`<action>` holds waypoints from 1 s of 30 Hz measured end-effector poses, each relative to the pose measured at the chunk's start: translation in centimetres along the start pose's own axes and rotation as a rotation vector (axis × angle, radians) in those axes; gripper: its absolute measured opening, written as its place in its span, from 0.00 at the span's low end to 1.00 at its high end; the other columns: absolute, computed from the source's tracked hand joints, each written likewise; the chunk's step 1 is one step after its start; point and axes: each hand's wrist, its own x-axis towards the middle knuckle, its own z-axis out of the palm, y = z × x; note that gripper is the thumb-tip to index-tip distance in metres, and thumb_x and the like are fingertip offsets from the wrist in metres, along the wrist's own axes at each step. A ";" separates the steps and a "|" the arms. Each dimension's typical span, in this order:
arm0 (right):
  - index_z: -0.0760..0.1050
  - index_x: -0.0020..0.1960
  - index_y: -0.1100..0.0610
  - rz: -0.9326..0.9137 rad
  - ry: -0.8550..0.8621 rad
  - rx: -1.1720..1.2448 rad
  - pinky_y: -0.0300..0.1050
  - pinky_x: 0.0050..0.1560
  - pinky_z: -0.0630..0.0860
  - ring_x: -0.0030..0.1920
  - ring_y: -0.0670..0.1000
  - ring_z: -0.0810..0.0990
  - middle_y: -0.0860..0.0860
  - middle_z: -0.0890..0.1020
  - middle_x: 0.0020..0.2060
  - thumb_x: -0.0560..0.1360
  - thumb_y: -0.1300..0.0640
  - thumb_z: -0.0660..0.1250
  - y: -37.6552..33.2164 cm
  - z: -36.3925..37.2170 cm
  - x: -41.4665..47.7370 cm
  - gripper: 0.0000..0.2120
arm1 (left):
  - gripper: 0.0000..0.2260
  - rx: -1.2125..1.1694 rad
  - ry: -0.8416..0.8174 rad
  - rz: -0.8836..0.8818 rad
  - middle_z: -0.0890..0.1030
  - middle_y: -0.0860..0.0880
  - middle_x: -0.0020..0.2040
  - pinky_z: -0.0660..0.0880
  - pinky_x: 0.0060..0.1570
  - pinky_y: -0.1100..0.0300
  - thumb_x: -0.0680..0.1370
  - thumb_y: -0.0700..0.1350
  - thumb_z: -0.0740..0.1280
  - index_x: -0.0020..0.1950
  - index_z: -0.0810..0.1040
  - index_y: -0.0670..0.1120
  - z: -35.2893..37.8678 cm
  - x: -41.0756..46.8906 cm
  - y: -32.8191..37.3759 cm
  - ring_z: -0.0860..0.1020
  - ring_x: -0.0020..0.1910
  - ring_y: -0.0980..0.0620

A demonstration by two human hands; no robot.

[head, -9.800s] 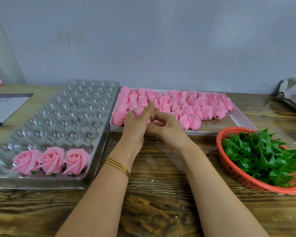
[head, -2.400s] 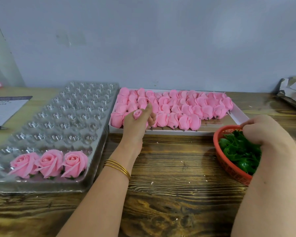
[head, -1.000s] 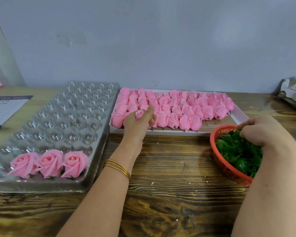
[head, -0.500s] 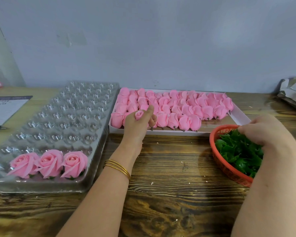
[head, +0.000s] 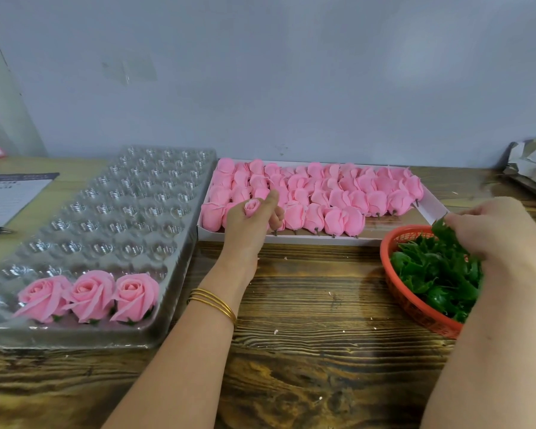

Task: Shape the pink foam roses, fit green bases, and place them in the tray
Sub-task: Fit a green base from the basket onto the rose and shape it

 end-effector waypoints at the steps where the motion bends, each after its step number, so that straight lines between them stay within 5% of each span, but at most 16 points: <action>1: 0.81 0.51 0.61 -0.005 0.026 0.025 0.51 0.43 0.70 0.47 0.65 0.78 0.64 0.80 0.45 0.77 0.58 0.67 0.0 0.0 -0.1 0.08 | 0.25 0.000 0.000 0.002 0.82 0.56 0.33 0.71 0.59 0.47 0.79 0.53 0.67 0.21 0.76 0.53 0.0 0.0 0.0 0.80 0.42 0.56; 8: 0.82 0.47 0.60 -0.074 0.019 0.045 0.51 0.44 0.70 0.45 0.63 0.78 0.62 0.81 0.43 0.75 0.61 0.68 0.1 0.0 -0.4 0.05 | 0.24 0.005 0.011 0.013 0.82 0.57 0.32 0.70 0.46 0.55 0.79 0.53 0.66 0.22 0.76 0.54 0.0 0.1 -0.1 0.80 0.38 0.60; 16: 0.78 0.37 0.51 -0.095 -0.168 -0.034 0.49 0.48 0.71 0.52 0.62 0.78 0.60 0.81 0.48 0.74 0.64 0.70 -0.2 0.3 -0.6 0.11 | 0.24 -0.012 0.007 0.029 0.82 0.56 0.32 0.70 0.46 0.55 0.79 0.53 0.67 0.22 0.76 0.53 0.0 0.3 -0.3 0.80 0.37 0.60; 23: 0.80 0.40 0.53 -0.113 -0.320 -0.121 0.46 0.48 0.67 0.50 0.57 0.74 0.56 0.77 0.47 0.74 0.61 0.72 -0.5 0.3 -0.8 0.06 | 0.23 -0.007 0.000 0.029 0.82 0.56 0.32 0.70 0.47 0.55 0.79 0.53 0.67 0.23 0.77 0.53 0.0 0.3 -0.3 0.79 0.34 0.65; 30: 0.79 0.52 0.56 -0.100 -0.204 -0.049 0.47 0.49 0.70 0.51 0.60 0.77 0.59 0.79 0.53 0.73 0.66 0.69 -0.6 0.3 -1.1 0.09 | 0.23 -0.012 0.011 0.016 0.82 0.56 0.32 0.69 0.44 0.57 0.79 0.53 0.67 0.24 0.76 0.51 0.0 0.0 0.0 0.79 0.34 0.64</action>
